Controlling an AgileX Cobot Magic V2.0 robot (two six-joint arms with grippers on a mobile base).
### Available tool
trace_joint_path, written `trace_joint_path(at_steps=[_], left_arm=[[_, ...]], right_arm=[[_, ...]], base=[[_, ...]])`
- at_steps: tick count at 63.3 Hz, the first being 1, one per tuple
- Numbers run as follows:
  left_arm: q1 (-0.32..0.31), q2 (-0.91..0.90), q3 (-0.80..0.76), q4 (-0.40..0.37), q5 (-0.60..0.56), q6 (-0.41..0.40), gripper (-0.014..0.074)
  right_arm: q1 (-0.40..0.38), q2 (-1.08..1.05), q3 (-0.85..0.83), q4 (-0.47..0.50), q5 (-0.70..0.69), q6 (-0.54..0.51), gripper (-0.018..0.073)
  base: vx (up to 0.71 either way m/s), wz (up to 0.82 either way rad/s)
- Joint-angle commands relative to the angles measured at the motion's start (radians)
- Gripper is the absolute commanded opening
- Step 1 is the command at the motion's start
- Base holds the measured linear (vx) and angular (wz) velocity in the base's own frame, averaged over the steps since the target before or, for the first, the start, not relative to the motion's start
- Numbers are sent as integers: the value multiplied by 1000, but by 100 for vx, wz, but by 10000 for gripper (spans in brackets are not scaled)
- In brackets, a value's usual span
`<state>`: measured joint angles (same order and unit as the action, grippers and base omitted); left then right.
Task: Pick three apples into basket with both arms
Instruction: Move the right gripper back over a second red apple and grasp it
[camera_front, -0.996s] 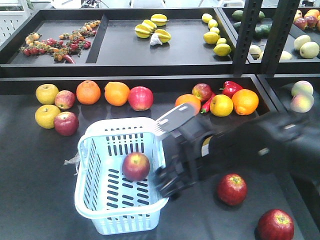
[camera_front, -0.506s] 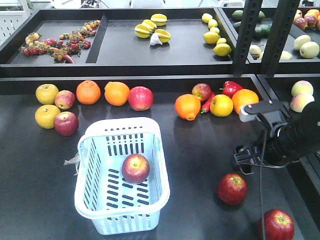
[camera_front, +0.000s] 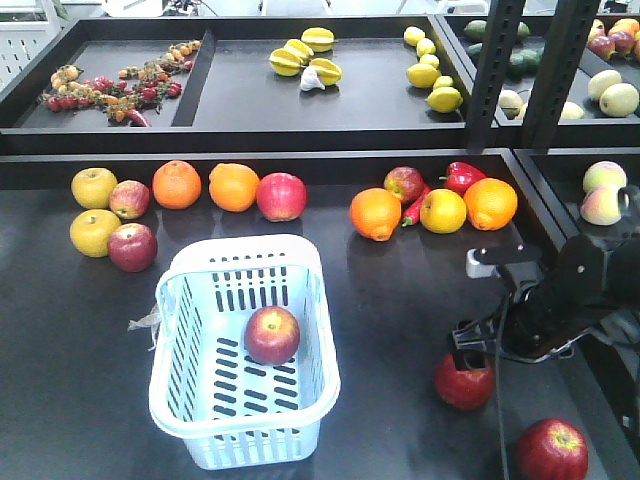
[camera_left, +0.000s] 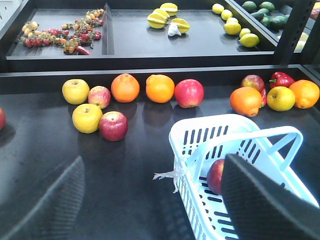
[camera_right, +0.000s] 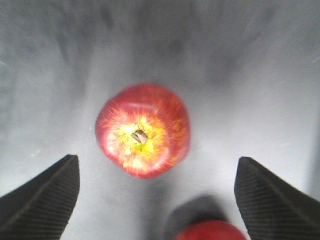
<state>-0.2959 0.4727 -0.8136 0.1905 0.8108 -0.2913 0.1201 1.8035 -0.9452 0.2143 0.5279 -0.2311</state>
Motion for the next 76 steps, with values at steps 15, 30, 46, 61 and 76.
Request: trace_joint_path(at_steps=[15,30,46,61,76], left_arm=[[0,8,-28,9,-64,-9,533],[0,8,-28,9,-64,-9,533],[0,8,-28,9,-64,-9,533],[0,8,-28,9,-64,-9,533],[0,8,-28,9,-64,-9,533]], right_arm=[[0,2,-22,183,-88,-167,595],[0,65,-22,205,-115,-201,595],[0,145,-22,212,-125,-201,595],[0,155,-22,215,-128,-196,476],[0,104,-26,211,-115,-197,272]], base=[[0,0],[0,0],[0,0],[0,0],[0,0]])
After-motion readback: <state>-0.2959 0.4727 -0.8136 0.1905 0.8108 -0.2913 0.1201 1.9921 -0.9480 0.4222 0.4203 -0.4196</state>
